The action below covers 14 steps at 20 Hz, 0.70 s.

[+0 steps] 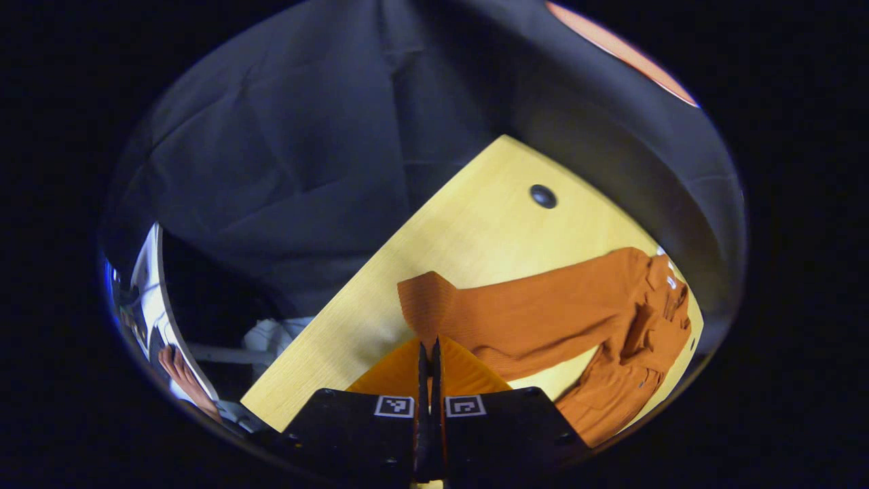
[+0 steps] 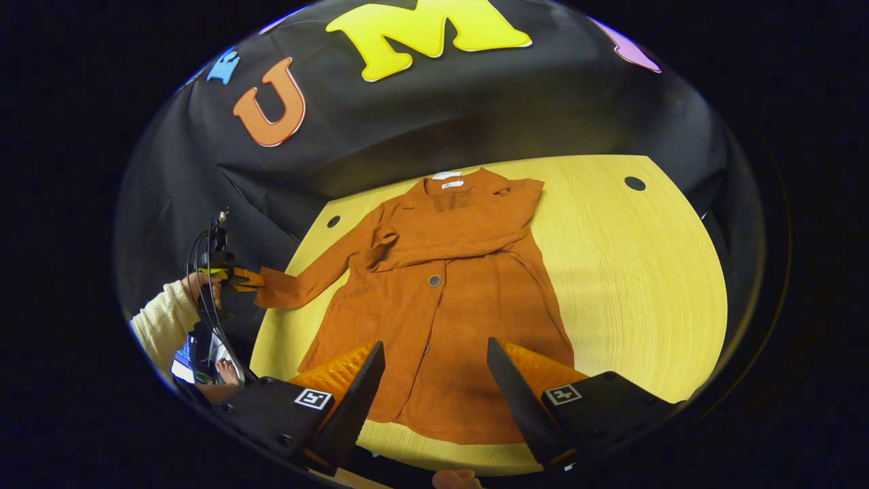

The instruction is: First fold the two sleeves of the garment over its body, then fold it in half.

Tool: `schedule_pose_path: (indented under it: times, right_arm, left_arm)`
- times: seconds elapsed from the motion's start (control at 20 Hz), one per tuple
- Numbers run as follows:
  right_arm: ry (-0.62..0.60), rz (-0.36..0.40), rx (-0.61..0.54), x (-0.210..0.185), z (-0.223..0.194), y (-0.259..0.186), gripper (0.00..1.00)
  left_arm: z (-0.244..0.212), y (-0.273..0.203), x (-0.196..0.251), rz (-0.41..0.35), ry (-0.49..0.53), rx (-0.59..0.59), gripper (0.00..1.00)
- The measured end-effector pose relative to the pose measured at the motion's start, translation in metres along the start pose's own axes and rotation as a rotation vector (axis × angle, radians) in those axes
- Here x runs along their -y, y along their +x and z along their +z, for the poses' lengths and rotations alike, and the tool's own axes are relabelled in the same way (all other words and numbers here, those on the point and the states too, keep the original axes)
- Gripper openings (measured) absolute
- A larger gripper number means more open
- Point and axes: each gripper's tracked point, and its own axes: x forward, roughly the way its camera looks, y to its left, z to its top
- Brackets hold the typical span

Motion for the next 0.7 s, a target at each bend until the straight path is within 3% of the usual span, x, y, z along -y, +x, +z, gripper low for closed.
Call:
schedule_pose_path:
  times: [0.3, 0.7]
  right_arm:
    - [0.034, 0.0, 0.012, 0.024, -0.001, -0.013, 0.97]
    - [0.102, -0.037, 0.064, 0.076, 0.011, -0.039, 0.97]
  left_arm:
    - [0.021, -0.042, 0.145, -0.173, 0.192, 0.091, 0.03]
    - [-0.004, -0.088, 0.331, -0.337, 0.462, 0.114, 0.03]
